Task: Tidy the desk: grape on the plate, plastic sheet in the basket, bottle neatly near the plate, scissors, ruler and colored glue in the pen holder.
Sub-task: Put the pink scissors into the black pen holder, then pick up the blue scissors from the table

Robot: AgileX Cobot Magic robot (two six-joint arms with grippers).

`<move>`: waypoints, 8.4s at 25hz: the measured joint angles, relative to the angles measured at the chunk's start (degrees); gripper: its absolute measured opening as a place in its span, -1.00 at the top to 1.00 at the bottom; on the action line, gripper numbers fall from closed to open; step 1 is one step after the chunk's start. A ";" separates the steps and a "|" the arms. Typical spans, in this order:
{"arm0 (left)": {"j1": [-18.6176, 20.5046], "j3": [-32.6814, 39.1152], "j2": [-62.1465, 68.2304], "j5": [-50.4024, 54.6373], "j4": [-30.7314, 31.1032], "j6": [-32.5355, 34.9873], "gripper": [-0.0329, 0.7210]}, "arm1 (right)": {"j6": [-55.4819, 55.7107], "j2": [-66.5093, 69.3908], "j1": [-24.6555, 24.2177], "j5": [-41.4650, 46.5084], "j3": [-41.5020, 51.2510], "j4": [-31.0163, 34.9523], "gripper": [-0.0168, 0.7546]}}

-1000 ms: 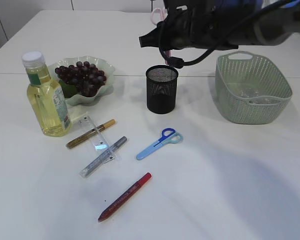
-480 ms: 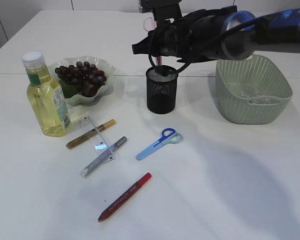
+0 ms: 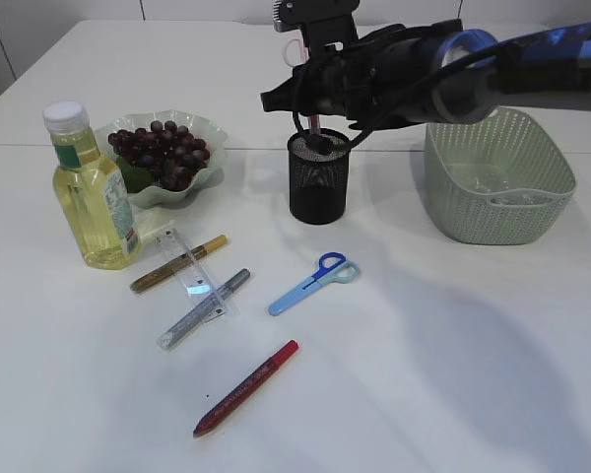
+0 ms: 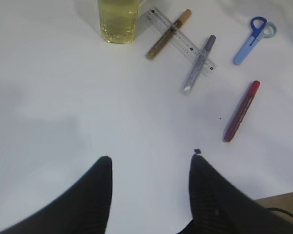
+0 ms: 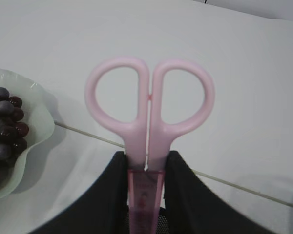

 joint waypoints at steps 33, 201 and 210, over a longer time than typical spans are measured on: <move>0.00 0.00 0.00 -0.10 0.12 0.00 -0.07 | 1.20 0.49 0.00 3.03 0.00 2.47 0.31; -26.31 -58.25 80.28 7.36 -2.23 15.11 -0.07 | -86.34 -41.91 -36.41 44.10 42.01 97.92 0.17; -26.31 -68.22 91.15 7.36 -2.09 17.53 -0.07 | -86.17 -41.91 -36.41 50.14 42.01 96.38 0.17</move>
